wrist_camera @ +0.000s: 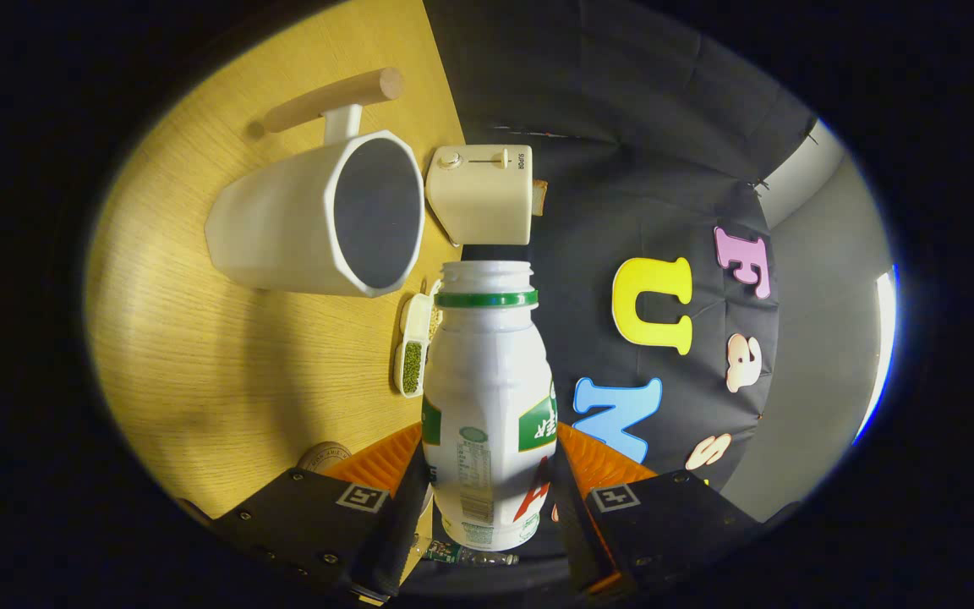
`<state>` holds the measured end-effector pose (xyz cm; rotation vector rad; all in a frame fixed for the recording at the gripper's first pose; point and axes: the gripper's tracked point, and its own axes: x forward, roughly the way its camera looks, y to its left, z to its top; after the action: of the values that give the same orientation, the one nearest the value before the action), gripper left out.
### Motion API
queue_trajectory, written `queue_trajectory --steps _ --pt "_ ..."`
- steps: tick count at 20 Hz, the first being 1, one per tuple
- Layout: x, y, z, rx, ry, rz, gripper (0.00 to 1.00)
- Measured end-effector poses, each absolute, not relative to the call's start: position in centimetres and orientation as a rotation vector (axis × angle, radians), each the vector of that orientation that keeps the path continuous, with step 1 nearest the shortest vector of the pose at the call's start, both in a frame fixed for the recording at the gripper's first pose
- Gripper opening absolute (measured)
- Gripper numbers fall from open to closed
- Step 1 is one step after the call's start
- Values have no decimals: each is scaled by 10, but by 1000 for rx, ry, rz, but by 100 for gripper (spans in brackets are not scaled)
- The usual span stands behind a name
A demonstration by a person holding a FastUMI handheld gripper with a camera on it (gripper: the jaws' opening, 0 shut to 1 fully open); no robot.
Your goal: Take the bottle from table, then pour the juice into the cup, finally place the bottle on the coaster
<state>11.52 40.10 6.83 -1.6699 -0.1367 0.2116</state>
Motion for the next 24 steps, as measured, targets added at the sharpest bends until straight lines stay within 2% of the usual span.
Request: queue_trajectory --steps 24 --pt "113 410 100 -1817 -252 159 72"
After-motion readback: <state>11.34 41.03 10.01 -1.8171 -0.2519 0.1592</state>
